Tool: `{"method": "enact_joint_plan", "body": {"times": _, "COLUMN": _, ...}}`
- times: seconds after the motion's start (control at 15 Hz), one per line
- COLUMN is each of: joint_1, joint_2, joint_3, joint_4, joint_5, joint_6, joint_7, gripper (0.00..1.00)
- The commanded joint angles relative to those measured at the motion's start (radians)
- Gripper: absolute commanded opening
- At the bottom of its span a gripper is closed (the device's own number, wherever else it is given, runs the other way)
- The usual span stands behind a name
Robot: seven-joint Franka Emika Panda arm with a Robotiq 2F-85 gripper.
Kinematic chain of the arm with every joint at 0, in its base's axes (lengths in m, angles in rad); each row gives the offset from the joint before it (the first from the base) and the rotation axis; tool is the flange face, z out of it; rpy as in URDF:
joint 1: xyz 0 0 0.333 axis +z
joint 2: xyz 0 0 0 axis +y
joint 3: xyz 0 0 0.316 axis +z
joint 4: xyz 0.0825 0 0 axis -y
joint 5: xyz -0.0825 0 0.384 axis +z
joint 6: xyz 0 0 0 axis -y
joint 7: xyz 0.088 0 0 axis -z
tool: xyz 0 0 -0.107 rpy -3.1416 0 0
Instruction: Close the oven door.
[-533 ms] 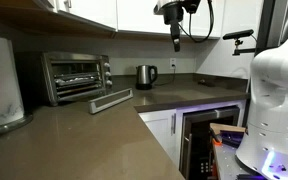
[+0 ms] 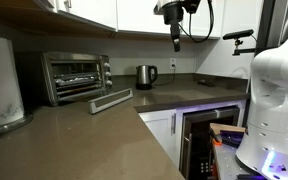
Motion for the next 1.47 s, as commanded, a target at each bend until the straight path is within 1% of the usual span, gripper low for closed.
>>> {"method": "enact_joint_plan", "body": {"times": 0.0, "joint_1": 0.000, "joint_2": 0.001, "joint_3": 0.000, "joint_4": 0.002, "joint_5": 0.000, "joint_6": -0.002, "joint_7": 0.000, "gripper": 1.00}}
{"method": "enact_joint_plan", "body": {"times": 0.2, "joint_1": -0.011, "joint_2": 0.021, "joint_3": 0.004, "joint_4": 0.016, "joint_5": -0.020, "joint_6": 0.002, "joint_7": 0.017, "gripper": 1.00}}
{"method": "enact_joint_plan", "body": {"times": 0.4, "joint_1": -0.022, "joint_2": 0.028, "joint_3": -0.015, "joint_4": 0.021, "joint_5": -0.041, "joint_6": 0.032, "joint_7": 0.005, "gripper": 1.00}}
{"method": "enact_joint_plan", "body": {"times": 0.6, "joint_1": -0.036, "joint_2": 0.035, "joint_3": -0.060, "joint_4": 0.019, "joint_5": -0.054, "joint_6": 0.090, "joint_7": -0.014, "gripper": 1.00}}
{"method": "enact_joint_plan", "body": {"times": 0.8, "joint_1": -0.051, "joint_2": 0.043, "joint_3": -0.106, "joint_4": 0.014, "joint_5": -0.030, "joint_6": 0.158, "joint_7": -0.022, "gripper": 1.00}}
{"method": "enact_joint_plan", "body": {"times": 0.93, "joint_1": -0.058, "joint_2": 0.058, "joint_3": -0.130, "joint_4": 0.014, "joint_5": -0.019, "joint_6": 0.195, "joint_7": -0.027, "gripper": 0.75}}
{"method": "enact_joint_plan", "body": {"times": 1.07, "joint_1": -0.062, "joint_2": 0.075, "joint_3": -0.148, "joint_4": 0.016, "joint_5": -0.012, "joint_6": 0.217, "joint_7": -0.032, "gripper": 0.60}}
{"method": "enact_joint_plan", "body": {"times": 1.4, "joint_1": -0.076, "joint_2": 0.135, "joint_3": -0.180, "joint_4": 0.031, "joint_5": 0.002, "joint_6": 0.264, "joint_7": -0.037, "gripper": 0.27}}
